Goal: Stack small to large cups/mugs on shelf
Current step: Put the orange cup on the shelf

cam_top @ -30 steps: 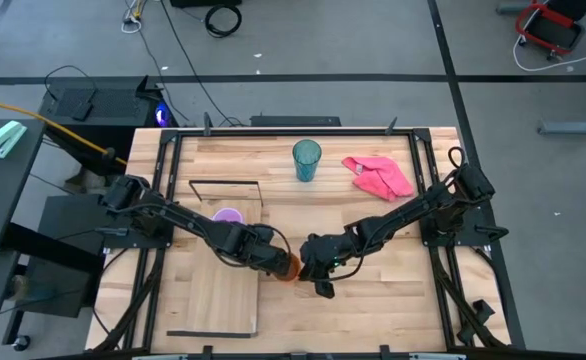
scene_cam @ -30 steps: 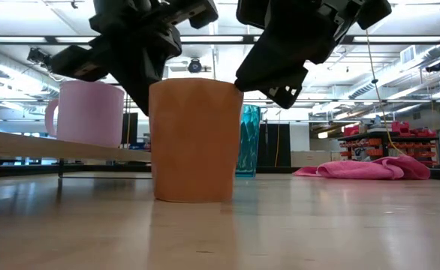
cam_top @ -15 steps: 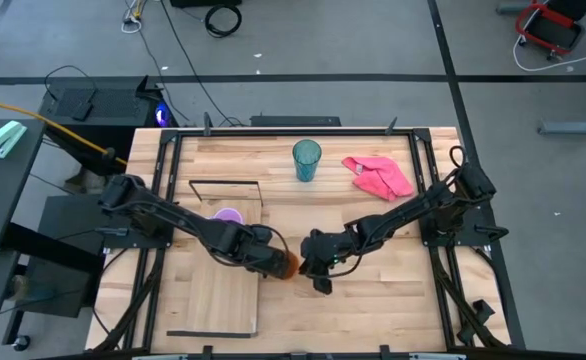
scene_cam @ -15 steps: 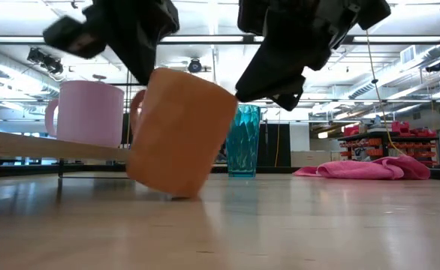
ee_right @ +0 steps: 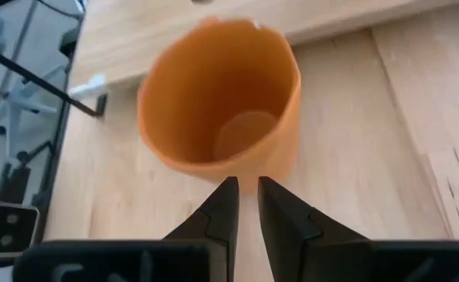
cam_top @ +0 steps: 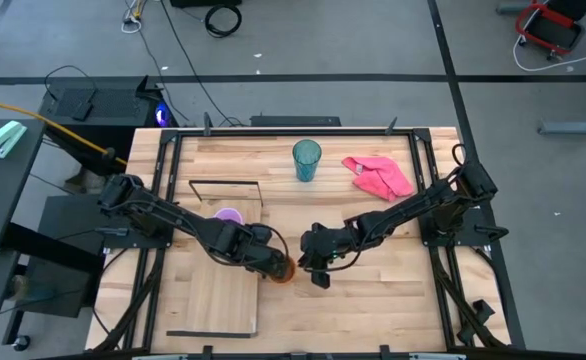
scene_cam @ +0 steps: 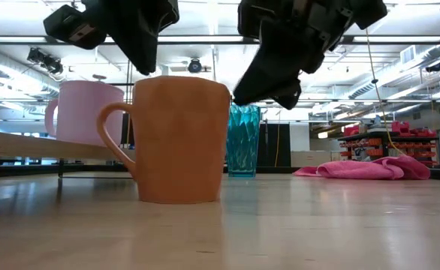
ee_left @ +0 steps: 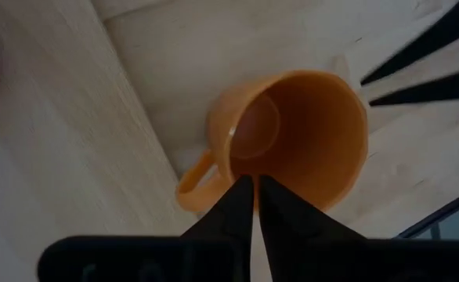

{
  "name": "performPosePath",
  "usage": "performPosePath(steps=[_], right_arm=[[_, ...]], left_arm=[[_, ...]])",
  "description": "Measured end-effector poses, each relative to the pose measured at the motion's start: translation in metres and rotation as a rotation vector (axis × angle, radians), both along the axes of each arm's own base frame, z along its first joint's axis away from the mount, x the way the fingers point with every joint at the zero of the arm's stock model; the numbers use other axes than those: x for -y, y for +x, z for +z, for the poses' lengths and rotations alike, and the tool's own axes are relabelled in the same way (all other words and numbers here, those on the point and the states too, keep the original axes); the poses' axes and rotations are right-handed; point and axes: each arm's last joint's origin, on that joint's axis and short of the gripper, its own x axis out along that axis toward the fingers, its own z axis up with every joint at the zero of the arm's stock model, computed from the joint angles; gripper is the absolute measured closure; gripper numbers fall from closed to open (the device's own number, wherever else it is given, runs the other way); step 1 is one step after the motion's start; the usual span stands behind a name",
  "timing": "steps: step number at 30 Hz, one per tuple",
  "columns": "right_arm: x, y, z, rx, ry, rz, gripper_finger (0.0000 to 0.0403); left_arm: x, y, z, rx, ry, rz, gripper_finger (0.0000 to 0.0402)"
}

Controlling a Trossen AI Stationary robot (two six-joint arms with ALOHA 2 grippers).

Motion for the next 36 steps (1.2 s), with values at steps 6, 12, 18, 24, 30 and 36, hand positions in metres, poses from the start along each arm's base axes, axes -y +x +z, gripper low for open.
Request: performPosePath(steps=[6, 12, 18, 24, 30, 36], right_arm=[[0.006, -0.001, 0.002, -0.020, 0.022, -0.033, 0.0344], [0.006, -0.001, 0.001, -0.024, 0.024, -0.035, 0.0327], [0.007, -0.001, 0.001, -0.032, 0.022, -0.036, 0.0301], [0.007, -0.001, 0.001, -0.033, 0.022, -0.036, 0.0291], [0.007, -0.002, 0.001, -0.037, 0.020, -0.036, 0.0292], [0.007, -0.002, 0.000, -0.047, 0.018, -0.036, 0.0293]], left_arm=[[0.008, -0.003, 0.003, 0.019, -0.022, 0.007, 0.0373], [0.011, -0.011, -0.002, -0.056, -0.013, 0.054, 0.0365], [0.011, -0.010, -0.002, -0.047, -0.026, 0.082, 0.0352], [0.001, -0.005, -0.001, -0.040, -0.008, 0.084, 0.0332], [-0.007, -0.002, -0.002, -0.041, 0.010, 0.061, 0.0310], [-0.007, 0.000, -0.008, -0.066, 0.033, 0.030, 0.0298]])
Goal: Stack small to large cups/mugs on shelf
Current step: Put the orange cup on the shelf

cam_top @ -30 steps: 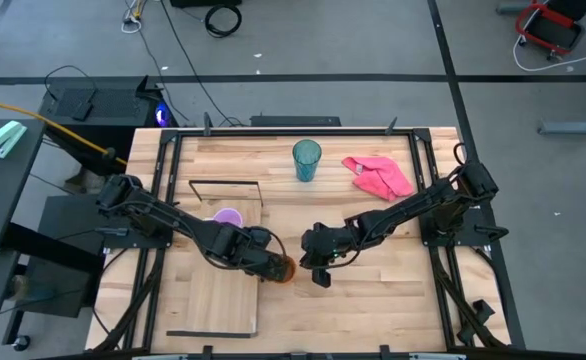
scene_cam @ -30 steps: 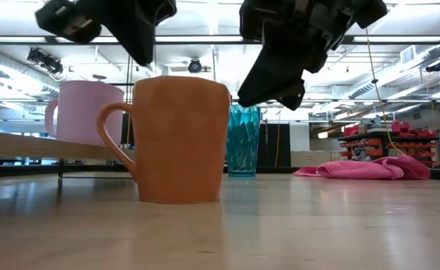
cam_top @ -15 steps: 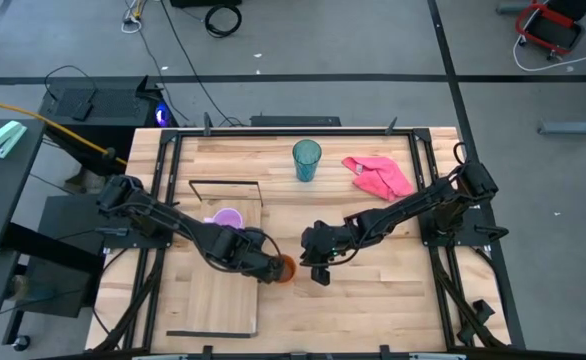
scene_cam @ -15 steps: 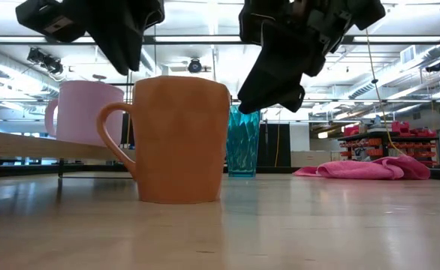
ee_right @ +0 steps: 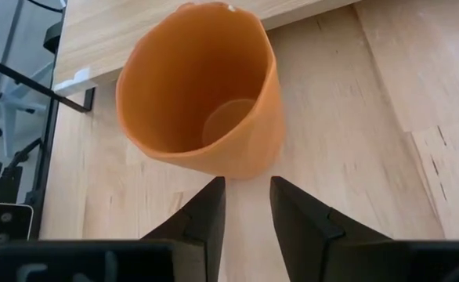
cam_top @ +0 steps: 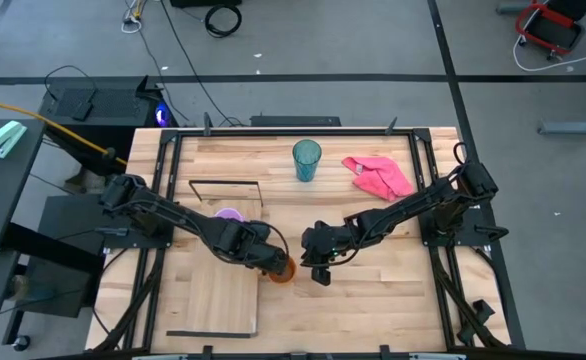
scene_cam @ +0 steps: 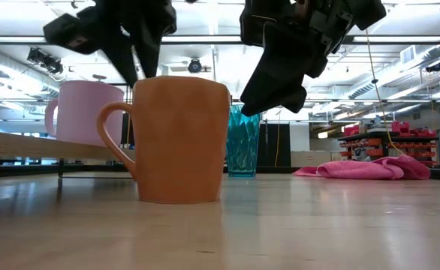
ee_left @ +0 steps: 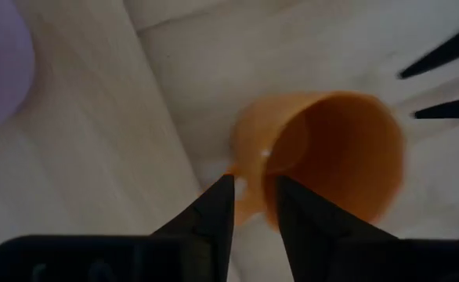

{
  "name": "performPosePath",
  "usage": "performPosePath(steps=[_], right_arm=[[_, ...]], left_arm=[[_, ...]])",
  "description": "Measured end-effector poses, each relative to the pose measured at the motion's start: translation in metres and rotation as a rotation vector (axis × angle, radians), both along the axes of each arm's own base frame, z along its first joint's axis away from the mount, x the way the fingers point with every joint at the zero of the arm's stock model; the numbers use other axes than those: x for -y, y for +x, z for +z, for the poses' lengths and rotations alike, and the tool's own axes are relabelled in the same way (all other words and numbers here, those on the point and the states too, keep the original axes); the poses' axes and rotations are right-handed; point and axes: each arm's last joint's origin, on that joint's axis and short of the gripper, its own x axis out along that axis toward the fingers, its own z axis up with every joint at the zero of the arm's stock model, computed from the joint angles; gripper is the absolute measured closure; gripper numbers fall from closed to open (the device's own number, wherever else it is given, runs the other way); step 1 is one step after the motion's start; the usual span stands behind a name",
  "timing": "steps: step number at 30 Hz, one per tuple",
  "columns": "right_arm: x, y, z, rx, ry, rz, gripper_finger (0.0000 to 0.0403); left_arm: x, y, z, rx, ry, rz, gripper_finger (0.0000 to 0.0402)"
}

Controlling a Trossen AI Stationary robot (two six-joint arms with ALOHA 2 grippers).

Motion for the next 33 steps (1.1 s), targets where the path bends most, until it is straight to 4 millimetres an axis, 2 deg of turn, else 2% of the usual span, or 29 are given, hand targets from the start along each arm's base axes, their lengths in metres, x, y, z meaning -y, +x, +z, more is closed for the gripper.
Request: performPosePath(steps=[17, 23, 33], right_arm=[[0.000, -0.001, -0.001, -0.021, -0.011, -0.004, 0.0293], [-0.003, -0.010, 0.004, -0.060, -0.021, 0.014, 0.0293], [-0.004, -0.012, 0.006, -0.062, -0.013, -0.009, 0.0293]], left_arm=[[0.008, 0.014, -0.025, -0.037, -0.027, -0.062, 0.0302], [0.008, 0.017, -0.027, -0.026, -0.030, -0.069, 0.0299], [0.006, 0.017, -0.029, -0.043, -0.020, -0.079, 0.0335]])
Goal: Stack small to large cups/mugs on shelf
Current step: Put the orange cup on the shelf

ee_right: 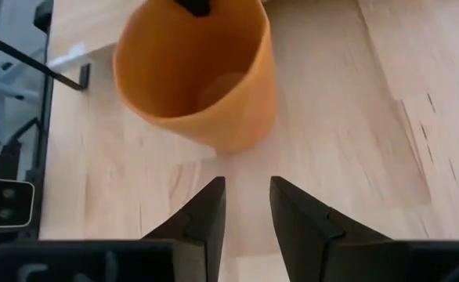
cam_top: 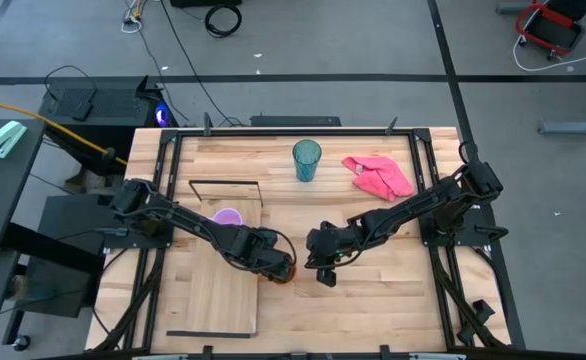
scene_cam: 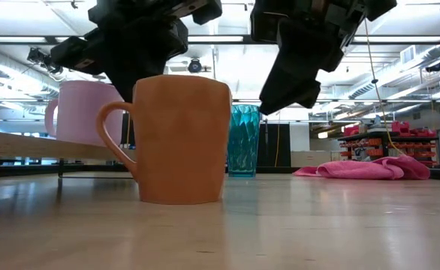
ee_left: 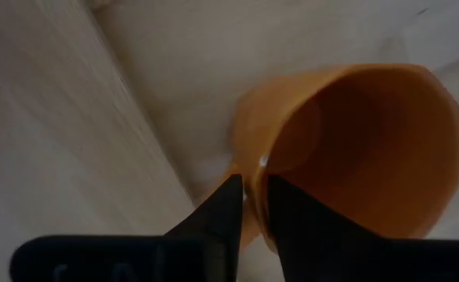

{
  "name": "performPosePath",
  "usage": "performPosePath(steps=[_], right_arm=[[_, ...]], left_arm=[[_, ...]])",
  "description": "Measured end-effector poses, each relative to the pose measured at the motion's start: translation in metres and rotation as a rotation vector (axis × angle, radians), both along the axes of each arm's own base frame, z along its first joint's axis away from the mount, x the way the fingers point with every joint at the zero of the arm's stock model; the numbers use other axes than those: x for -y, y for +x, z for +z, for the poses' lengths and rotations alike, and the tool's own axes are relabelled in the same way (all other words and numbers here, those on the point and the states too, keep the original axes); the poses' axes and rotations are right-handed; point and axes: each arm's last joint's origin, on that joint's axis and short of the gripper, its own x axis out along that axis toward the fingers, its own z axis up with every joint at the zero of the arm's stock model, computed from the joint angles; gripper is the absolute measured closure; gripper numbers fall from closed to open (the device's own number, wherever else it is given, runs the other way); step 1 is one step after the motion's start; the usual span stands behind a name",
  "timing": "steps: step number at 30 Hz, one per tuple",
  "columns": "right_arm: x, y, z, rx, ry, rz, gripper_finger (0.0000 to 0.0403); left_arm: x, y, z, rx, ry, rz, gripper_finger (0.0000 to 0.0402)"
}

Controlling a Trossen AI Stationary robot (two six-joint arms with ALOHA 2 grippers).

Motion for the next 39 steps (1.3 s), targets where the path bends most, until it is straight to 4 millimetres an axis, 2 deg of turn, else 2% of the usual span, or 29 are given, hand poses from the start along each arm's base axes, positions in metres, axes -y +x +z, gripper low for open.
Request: performPosePath(steps=[7, 13, 24, 30, 39], right_arm=[[-0.001, -0.001, -0.001, -0.019, 0.017, -0.019, 0.0293], [-0.008, -0.010, 0.012, 0.001, 0.035, 0.004, 0.0293], [-0.012, -0.036, 0.055, 0.116, -0.009, -0.024, 0.0293], [-0.007, -0.045, 0.063, 0.108, -0.047, -0.053, 0.0293], [-0.004, -0.050, 0.064, 0.080, -0.075, -0.065, 0.0293]], left_arm=[[-0.001, -0.001, 0.000, -0.006, 0.028, -0.017, 0.0379], [-0.001, -0.002, 0.002, 0.002, 0.034, -0.047, 0.0383], [-0.007, -0.018, 0.048, 0.147, -0.016, -0.046, 0.0385], [-0.005, -0.039, 0.076, 0.204, -0.048, -0.073, 0.0385], [-0.003, -0.104, 0.105, 0.035, -0.054, 0.008, 0.0385]])
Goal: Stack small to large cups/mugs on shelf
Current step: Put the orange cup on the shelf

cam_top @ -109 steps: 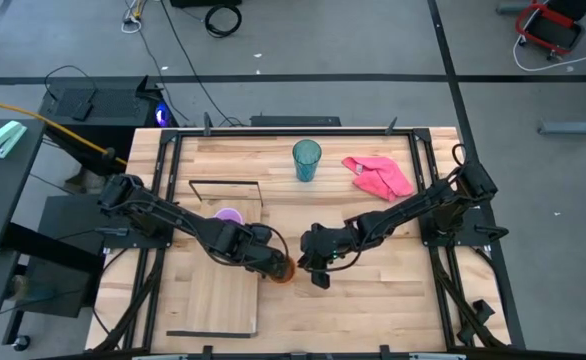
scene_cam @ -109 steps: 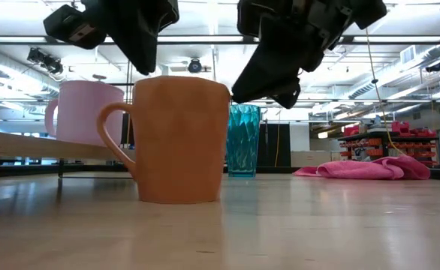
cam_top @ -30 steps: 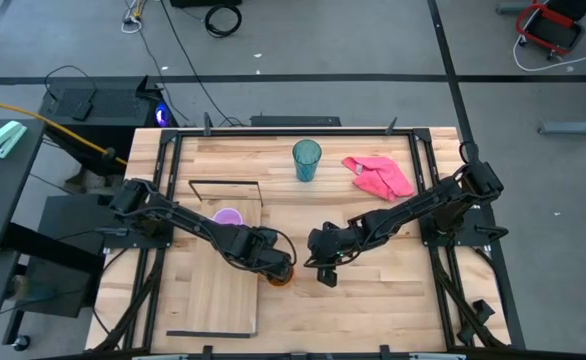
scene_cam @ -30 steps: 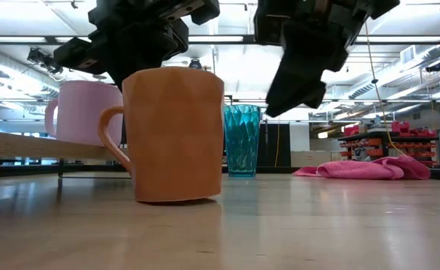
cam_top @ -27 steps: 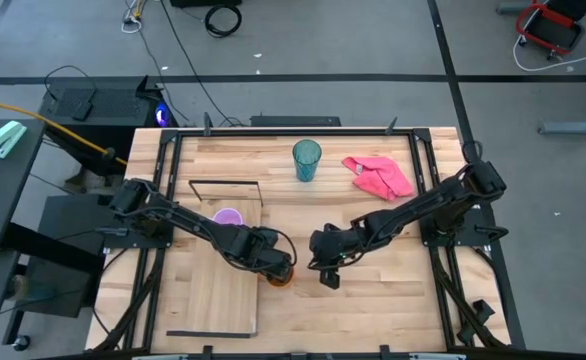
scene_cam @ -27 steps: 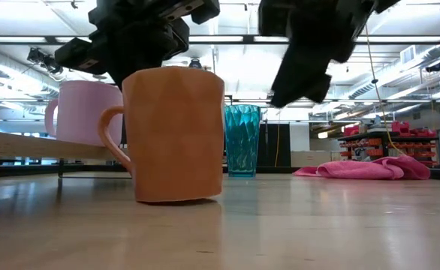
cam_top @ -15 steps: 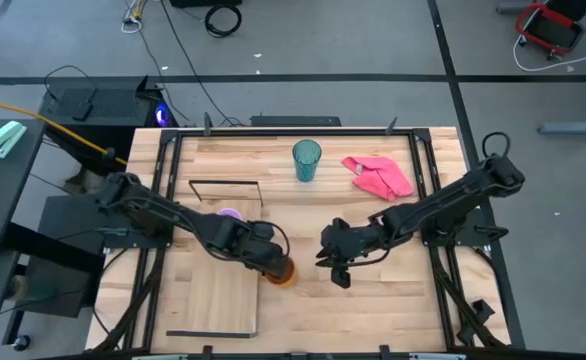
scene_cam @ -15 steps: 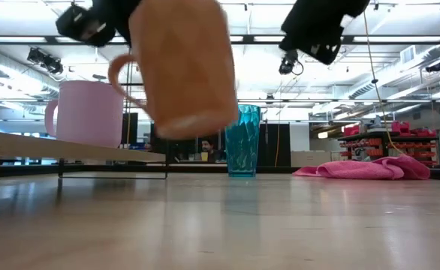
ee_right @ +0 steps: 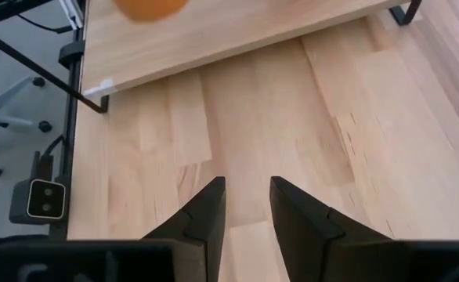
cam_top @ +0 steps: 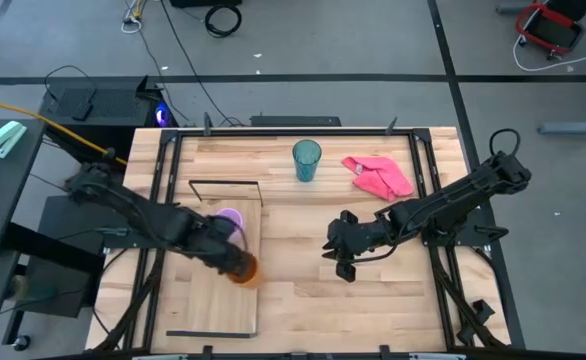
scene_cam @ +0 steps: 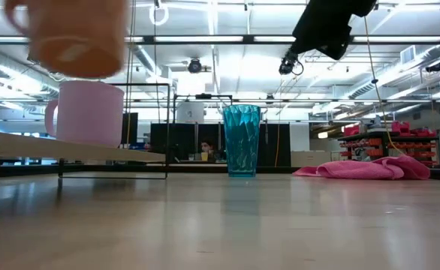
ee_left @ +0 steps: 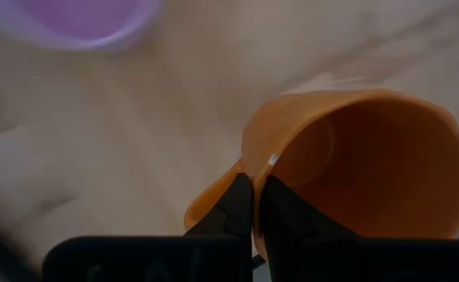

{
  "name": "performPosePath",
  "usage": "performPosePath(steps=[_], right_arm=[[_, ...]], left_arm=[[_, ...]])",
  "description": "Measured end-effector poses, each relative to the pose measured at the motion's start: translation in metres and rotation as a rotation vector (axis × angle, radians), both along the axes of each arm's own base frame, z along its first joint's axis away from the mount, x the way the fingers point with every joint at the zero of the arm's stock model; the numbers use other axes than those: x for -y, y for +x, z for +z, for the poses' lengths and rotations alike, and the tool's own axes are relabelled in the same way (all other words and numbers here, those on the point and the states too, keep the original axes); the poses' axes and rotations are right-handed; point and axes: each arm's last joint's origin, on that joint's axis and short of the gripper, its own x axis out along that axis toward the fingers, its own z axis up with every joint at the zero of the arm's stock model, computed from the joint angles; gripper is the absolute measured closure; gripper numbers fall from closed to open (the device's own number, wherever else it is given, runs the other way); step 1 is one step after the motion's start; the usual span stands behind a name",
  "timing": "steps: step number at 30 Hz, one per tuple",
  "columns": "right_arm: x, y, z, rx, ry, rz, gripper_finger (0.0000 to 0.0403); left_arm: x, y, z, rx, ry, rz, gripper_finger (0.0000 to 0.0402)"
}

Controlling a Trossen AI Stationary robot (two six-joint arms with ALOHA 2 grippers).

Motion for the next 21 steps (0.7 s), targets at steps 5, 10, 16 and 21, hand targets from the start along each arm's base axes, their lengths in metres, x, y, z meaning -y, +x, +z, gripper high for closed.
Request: performPosePath(steps=[5, 10, 16, 21], right_arm=[[0.000, 0.001, -0.001, 0.000, -0.015, -0.013, 0.0293], [0.000, 0.001, -0.001, 0.004, -0.021, -0.020, 0.0293], [0.001, 0.001, -0.001, 0.005, -0.021, -0.021, 0.0293], [0.000, 0.001, -0.001, 0.005, -0.014, -0.027, 0.0293]], left_arm=[[0.004, -0.027, 0.004, -0.099, 0.037, 0.085, 0.0385], [0.010, -0.036, -0.002, -0.179, 0.121, 0.062, 0.0385], [0.008, -0.031, -0.010, -0.194, 0.216, -0.005, 0.0385], [0.006, -0.029, -0.029, -0.216, 0.232, -0.023, 0.0385]])
